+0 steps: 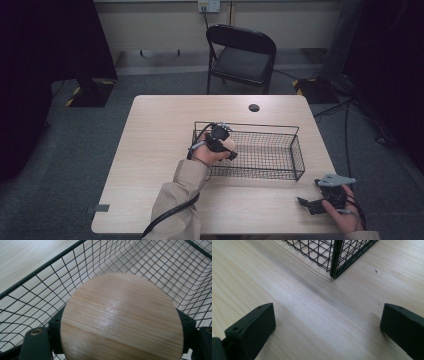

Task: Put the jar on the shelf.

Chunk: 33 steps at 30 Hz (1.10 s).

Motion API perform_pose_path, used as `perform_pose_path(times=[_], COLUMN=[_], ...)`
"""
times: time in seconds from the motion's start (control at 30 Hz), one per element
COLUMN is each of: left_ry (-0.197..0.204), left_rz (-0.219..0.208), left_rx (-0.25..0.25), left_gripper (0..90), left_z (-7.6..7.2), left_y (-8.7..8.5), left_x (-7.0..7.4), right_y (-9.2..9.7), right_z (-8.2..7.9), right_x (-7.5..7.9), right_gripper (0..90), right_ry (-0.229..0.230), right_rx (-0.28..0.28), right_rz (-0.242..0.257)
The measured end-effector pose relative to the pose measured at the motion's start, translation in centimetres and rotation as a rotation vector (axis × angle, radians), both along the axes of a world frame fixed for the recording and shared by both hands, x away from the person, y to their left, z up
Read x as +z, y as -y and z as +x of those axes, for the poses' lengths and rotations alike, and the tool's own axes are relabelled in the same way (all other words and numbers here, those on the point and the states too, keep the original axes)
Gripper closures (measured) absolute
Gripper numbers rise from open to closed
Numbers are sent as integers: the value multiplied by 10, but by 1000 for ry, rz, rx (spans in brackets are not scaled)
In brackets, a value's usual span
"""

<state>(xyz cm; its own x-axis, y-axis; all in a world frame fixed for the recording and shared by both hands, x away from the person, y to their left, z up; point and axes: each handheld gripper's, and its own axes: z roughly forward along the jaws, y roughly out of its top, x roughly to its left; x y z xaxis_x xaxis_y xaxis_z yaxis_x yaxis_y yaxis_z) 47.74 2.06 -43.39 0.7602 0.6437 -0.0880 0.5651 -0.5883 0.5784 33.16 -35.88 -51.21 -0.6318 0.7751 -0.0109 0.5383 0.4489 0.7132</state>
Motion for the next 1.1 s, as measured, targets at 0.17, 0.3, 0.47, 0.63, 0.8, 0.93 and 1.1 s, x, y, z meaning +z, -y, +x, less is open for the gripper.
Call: perform_pose_path(times=[0.17, 0.3, 0.47, 0.63, 0.8, 0.93, 1.1], left_ry=[-18, -25, -32, -43, -41, -37, -38], left_rz=[19, 46, 48, 58, 76, 79, 44], left_rx=[6, 10, 18, 29, 25, 41, 64], left_gripper=[233, 233, 232, 228, 222, 156, 82], left_z=[2, 3, 3, 3, 3, 3, 1], left_y=[2, 4, 4, 4, 5, 4, -2], left_x=[-5, -7, -7, -9, -9, -7, -1], right_y=[0, 0, 0, 0, 0, 0, -1], right_z=[0, 0, 0, 0, 0, 0, 0], right_x=[0, 0, 0, 0, 0, 0, 0], right_gripper=[0, 0, 0, 0, 0, 0, 0], right_ry=[0, 0, 0, 0, 0, 0, -1], right_rx=[1, 1, 2, 4, 4, 4, 5], right_rz=[0, 0, 0, 0, 0, 0, 0])
